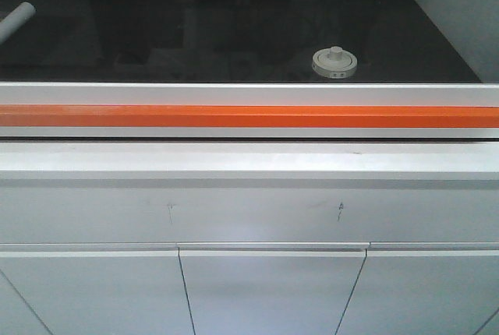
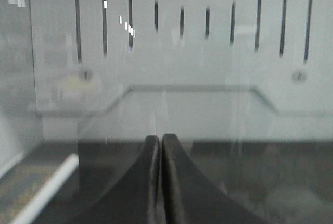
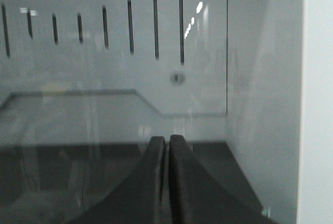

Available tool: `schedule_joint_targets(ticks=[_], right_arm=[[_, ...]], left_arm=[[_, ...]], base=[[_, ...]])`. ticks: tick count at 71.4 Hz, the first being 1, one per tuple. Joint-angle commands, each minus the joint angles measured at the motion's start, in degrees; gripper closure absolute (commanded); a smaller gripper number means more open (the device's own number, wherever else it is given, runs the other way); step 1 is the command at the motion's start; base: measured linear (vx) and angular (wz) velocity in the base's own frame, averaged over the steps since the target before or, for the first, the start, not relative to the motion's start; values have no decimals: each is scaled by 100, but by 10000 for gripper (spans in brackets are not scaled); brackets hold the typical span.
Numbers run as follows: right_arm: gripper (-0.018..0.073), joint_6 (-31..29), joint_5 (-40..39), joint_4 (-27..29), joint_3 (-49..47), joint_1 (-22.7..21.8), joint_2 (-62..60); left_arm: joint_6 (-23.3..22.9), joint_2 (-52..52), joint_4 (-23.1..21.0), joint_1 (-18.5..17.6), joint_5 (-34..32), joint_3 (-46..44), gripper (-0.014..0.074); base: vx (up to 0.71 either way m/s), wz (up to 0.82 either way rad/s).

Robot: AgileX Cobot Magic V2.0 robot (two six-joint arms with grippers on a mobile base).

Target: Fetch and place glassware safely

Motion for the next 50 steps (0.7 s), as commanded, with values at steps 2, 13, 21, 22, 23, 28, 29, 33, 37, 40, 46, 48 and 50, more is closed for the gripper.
schedule_joint_targets(ticks=[2, 13, 21, 22, 23, 28, 29, 33, 37, 40, 46, 48, 50], right_arm=[[563, -32, -238, -46, -196, -25, 547], [563, -17, -163, -46, -196, -25, 1330], [563, 165, -63, -28, -184, -25, 1754], [563, 193, -64, -22, -179, -25, 1782], [563, 228, -55, -21, -164, -25, 1808], [563, 396, -179, -21, 14, -25, 1860], [563, 411, -235, -21, 62, -25, 1860], [563, 420, -526, -21, 327, -25, 1830], [563, 415, -862, -45, 615, -18, 1733], [563, 399, -1161, -58, 882, -18, 1658], [563, 381, -1766, -85, 1372, -18, 1524], [563, 381, -1986, -98, 1516, -18, 1500], [563, 381, -2217, -105, 1653, -18, 1475]], left_arm=[[-6, 390, -17, -28, -326, -198, 603], [-33, 999, -47, -28, -299, -198, 603], [-33, 1422, -47, -28, -70, -198, 603], [-33, 1490, -47, -28, -3, -198, 603], [-33, 1533, -47, -28, 42, -198, 603], [-33, 1719, -77, -28, 326, -179, 603], [-33, 1759, -77, -28, 326, -167, 603], [-33, 1814, -82, -28, 326, -25, 603], [-28, 1791, -47, -28, 52, 200, 603], [-28, 1770, -47, -28, -253, 459, 603], [-28, 1770, -47, -28, -1072, 954, 603], [-28, 1781, -47, -28, -1348, 1175, 603], [-9, 1783, -47, -28, -1706, 1356, 603]], base=[[0, 0], [0, 0], [0, 0], [0, 0], [0, 0], [0, 0], [0, 0], [0, 0], [0, 0], [0, 0], [0, 0], [0, 0], [0, 0]])
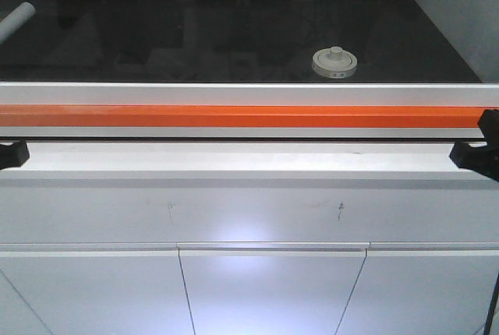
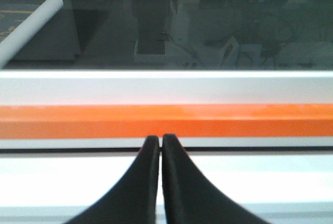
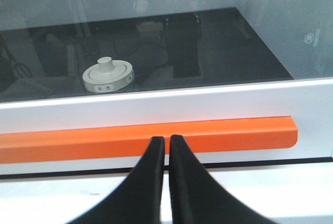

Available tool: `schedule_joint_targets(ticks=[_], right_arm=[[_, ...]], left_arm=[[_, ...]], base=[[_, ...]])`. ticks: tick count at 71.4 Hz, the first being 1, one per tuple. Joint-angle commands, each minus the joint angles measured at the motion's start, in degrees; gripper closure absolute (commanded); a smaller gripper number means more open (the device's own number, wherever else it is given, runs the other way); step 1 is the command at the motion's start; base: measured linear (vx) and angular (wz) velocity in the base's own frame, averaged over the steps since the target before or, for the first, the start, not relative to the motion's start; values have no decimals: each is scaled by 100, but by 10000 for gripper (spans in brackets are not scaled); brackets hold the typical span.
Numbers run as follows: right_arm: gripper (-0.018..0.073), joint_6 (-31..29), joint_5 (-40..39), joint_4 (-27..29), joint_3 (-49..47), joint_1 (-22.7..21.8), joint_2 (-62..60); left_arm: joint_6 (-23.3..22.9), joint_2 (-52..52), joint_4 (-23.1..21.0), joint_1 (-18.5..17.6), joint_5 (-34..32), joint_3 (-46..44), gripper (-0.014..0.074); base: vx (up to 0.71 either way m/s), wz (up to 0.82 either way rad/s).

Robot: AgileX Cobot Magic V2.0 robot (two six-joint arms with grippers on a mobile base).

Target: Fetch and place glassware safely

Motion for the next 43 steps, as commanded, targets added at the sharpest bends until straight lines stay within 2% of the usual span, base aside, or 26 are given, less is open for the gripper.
schedule_joint_targets(ticks=[1, 9, 15, 27, 43], right_arm=[[563, -10, -1273, -76, 282, -18, -163], [563, -64, -2281, -248, 684, -18, -162], [563, -177, -2418, -537, 741, -18, -118], [563, -253, -2322, -834, 741, -18, 210], [561, -459, -2928, -485, 751, -25, 1024]], left_arm=[[0, -78, 0, -28, -1465, 400, 603], [38, -78, 52, -34, -2753, 1079, 603], [32, -78, 46, -34, -3430, 1468, 603], [37, -23, 40, -34, -3719, 1730, 603], [54, 5, 316, -29, -4119, 1730, 603]], base=[[0, 0], [0, 0], [0, 0], [0, 0], [0, 0]])
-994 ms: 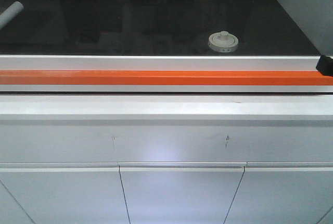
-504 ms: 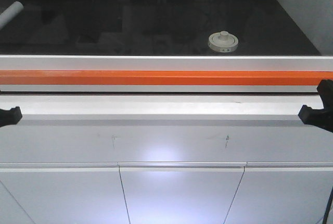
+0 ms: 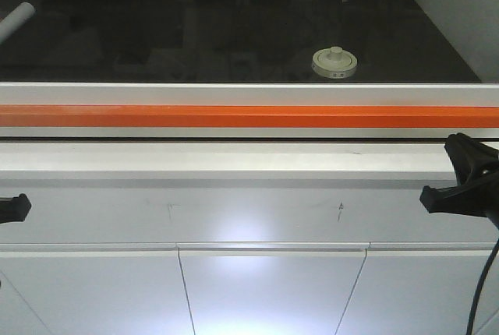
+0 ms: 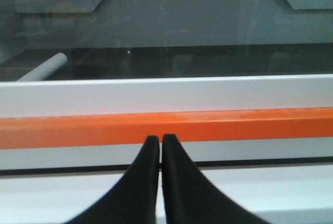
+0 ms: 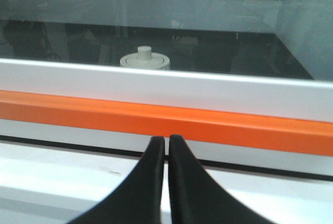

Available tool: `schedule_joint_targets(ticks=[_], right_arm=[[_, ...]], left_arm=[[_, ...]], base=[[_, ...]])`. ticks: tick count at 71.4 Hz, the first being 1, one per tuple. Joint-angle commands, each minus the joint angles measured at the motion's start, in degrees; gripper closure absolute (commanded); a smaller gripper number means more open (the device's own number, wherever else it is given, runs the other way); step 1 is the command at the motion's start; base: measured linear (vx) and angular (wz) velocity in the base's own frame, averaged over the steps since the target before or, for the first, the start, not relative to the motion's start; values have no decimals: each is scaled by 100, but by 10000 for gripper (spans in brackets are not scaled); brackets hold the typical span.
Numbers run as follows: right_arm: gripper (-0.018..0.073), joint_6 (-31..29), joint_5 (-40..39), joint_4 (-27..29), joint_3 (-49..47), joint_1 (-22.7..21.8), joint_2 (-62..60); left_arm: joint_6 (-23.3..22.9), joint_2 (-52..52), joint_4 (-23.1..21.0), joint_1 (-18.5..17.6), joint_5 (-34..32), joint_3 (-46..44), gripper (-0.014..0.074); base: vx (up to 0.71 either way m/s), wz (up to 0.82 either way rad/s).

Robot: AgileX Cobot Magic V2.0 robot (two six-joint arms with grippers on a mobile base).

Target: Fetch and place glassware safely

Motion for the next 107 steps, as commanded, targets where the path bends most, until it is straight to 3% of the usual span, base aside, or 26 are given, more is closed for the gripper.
schedule_joint_targets(ticks=[1, 19, 27, 107], right_arm=[[561, -226, -874, 183, -123, -25, 328], [560, -534, -2686, 513, -123, -25, 1553], [560, -889, -3096, 524, -123, -25, 1913], [560, -1046, -3361, 843, -967, -25, 3442]], left_arm=[[53, 20, 76, -29, -728, -130, 603], [233, 588, 71, -29, -1216, -130, 603], [233, 751, 71, -29, -1554, -130, 603], [233, 850, 65, -29, -1764, -130, 603]], base=[[0, 0], [0, 0], [0, 0], [0, 0]])
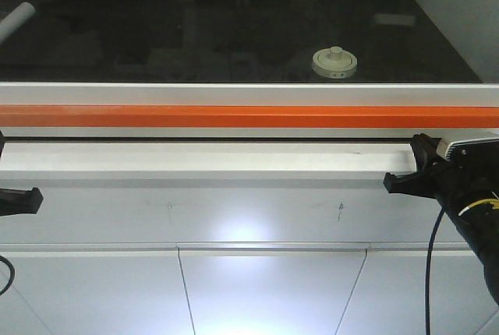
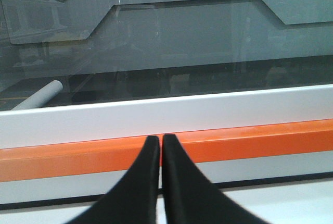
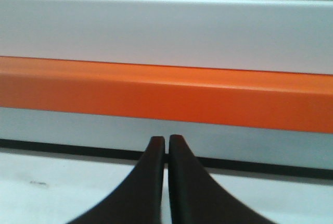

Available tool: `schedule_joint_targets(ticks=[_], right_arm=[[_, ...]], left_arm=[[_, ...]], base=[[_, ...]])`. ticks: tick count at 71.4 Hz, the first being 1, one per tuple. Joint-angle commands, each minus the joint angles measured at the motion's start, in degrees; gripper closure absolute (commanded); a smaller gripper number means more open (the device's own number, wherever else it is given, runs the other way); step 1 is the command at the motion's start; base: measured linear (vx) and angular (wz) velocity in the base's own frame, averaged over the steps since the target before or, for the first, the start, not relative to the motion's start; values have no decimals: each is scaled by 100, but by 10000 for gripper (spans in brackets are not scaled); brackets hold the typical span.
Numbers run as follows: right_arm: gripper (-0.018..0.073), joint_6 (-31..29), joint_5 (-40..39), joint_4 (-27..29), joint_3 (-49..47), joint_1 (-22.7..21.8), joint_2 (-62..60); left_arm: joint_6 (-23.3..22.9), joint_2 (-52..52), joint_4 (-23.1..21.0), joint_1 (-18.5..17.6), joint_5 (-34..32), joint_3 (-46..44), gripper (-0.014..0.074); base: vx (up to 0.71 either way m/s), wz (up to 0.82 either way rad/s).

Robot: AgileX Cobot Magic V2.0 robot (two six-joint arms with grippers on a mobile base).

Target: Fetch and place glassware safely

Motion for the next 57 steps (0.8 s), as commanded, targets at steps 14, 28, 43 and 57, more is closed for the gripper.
schedule_joint_targets(ticks=[14, 28, 43, 57], right_arm=[[560, -71, -427, 15, -374, -25, 58], [560, -65, -414, 26, -484, -25, 287], [560, -76, -443, 141, -700, -25, 441], [560, -76, -457, 145, -983, -25, 456]], left_arm=[[-5, -70, -26, -29, -453, -130, 603], [-5, -70, -26, -29, -448, -130, 603], [-5, -70, -26, -29, -448, -130, 603], [-5, -70, -26, -29, -448, -130, 603]], base=[[0, 0], [0, 0], [0, 0], [0, 0]])
